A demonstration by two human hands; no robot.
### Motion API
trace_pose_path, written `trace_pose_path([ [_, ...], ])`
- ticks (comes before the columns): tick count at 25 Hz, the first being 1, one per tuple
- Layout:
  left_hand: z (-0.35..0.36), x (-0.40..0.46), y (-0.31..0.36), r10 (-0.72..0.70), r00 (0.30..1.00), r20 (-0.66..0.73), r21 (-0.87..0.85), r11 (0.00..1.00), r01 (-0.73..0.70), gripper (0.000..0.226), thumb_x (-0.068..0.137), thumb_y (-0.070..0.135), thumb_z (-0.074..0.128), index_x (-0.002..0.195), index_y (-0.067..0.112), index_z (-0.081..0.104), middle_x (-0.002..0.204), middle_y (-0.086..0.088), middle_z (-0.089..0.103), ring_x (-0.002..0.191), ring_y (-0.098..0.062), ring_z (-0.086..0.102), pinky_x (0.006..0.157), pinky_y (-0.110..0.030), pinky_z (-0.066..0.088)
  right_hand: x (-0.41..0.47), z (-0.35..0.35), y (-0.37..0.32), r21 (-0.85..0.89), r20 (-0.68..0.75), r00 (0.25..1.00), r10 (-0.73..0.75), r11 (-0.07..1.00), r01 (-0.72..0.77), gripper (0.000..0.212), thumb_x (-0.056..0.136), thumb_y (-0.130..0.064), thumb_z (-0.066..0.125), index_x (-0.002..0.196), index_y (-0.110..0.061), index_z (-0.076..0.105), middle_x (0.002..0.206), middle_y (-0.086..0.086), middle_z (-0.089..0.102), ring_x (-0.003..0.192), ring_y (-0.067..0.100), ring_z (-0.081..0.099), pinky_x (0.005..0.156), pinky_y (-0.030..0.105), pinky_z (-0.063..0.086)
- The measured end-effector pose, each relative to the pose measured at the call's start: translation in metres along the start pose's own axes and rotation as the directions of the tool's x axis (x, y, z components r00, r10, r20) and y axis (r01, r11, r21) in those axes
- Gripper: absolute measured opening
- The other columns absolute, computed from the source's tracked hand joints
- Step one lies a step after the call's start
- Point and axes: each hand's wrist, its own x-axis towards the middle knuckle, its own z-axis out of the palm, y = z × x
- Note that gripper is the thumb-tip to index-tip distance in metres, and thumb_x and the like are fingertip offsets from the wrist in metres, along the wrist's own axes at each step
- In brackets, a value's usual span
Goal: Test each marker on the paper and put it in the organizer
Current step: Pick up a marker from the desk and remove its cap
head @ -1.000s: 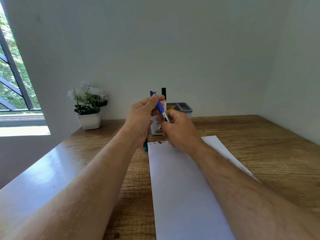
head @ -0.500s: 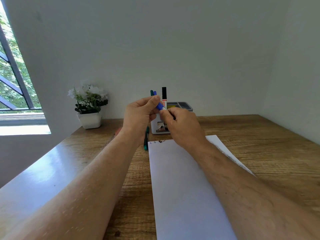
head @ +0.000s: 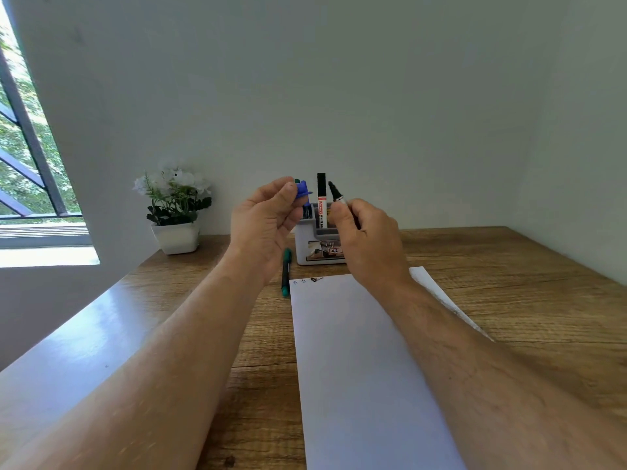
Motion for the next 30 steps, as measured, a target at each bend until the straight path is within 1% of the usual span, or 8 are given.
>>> trace_pose_path([
  [8,0.009,-0.008,-0.002,-0.032,0.998,0.054,-0.06,0.998,0.036,0.011,0.093,-0.002,0.057,0.099,0.005,0.062,0.091,-0.015,0.073,0.079,-0.021,0.073,0.067,-0.025,0.059,-0.003,0.0,-0.005,0.146,-0.033,0.999,0.008,0.989,-0.003,0.025,0.099,-0.022,0.053,0.122,-0.018,0.061,0.077,-0.007,0.067,0.057,0.004,0.063,0.05,0.022,0.054],
  [11,0.007,-0.006,-0.001,-0.066,0.997,-0.046,0.039,0.997,0.068,0.03,0.098,-0.002,0.04,0.104,0.007,0.067,0.087,-0.01,0.065,0.069,-0.015,0.062,0.065,-0.027,0.056,-0.002,-0.005,-0.006,0.222,-0.097,0.993,0.06,0.974,-0.037,0.023,0.096,-0.016,0.059,0.117,-0.025,0.057,0.086,-0.001,0.069,0.048,0.01,0.066,0.044,0.023,0.054],
  [16,0.006,-0.013,-0.001,-0.104,0.99,-0.097,0.363,0.922,0.133,0.031,0.08,0.005,0.04,0.074,0.008,0.07,0.07,-0.009,0.052,0.061,-0.017,0.047,0.059,-0.036,0.043,0.002,-0.012,-0.001,0.419,-0.032,0.961,0.274,0.877,-0.236,0.022,0.099,-0.006,0.046,0.109,-0.015,0.064,0.088,0.01,0.071,0.055,0.024,0.069,0.047,0.036,0.059],
  [17,0.006,-0.013,-0.001,-0.11,0.99,-0.086,0.488,0.862,0.138,0.024,0.078,0.011,0.047,0.072,0.012,0.071,0.078,-0.015,0.06,0.072,-0.023,0.058,0.071,-0.03,0.034,0.002,-0.013,0.001,0.405,-0.017,0.953,0.303,0.873,-0.27,0.021,0.097,-0.005,0.049,0.109,-0.015,0.062,0.083,0.008,0.071,0.054,0.022,0.068,0.045,0.034,0.057],
  [18,0.006,-0.013,-0.001,-0.11,0.991,-0.073,0.619,0.774,0.132,0.018,0.077,0.016,0.054,0.075,0.016,0.073,0.096,-0.019,0.067,0.092,-0.03,0.064,0.097,-0.046,0.047,0.002,-0.012,0.003,0.369,-0.004,0.948,0.317,0.882,-0.293,0.018,0.095,-0.006,0.053,0.107,-0.015,0.063,0.074,0.006,0.07,0.049,0.018,0.065,0.042,0.031,0.053],
  [21,0.0,-0.006,-0.006,-0.083,0.994,0.07,0.912,0.409,-0.03,0.009,0.08,0.023,0.068,0.08,0.025,0.077,0.098,0.003,0.072,0.098,-0.015,0.063,0.064,-0.022,0.044,0.001,-0.008,0.009,0.224,0.017,0.95,0.313,0.925,-0.308,0.014,0.093,-0.022,0.059,0.084,-0.019,0.069,0.051,-0.005,0.058,0.043,0.008,0.051,0.046,0.024,0.04],
  [24,-0.007,0.0,-0.012,-0.192,0.973,0.124,0.99,0.091,-0.108,0.009,0.073,0.023,0.072,0.074,0.031,0.077,0.086,0.014,0.071,0.087,-0.007,0.061,0.068,-0.023,0.046,-0.001,-0.007,0.012,0.162,0.025,0.947,0.32,0.933,-0.32,0.026,0.093,-0.035,0.061,0.072,-0.024,0.071,0.044,-0.017,0.055,0.047,0.002,0.048,0.05,0.023,0.039],
  [30,-0.009,0.002,-0.019,-0.343,0.935,0.095,0.983,-0.118,-0.143,0.013,0.072,0.027,0.082,0.082,0.034,0.077,0.091,0.014,0.064,0.09,-0.01,0.056,0.076,-0.029,0.045,-0.006,-0.005,0.018,0.128,0.185,0.882,0.434,0.879,-0.46,0.017,0.087,-0.021,0.064,0.077,-0.008,0.066,0.053,0.006,0.063,0.038,0.014,0.056,0.037,0.021,0.042],
])
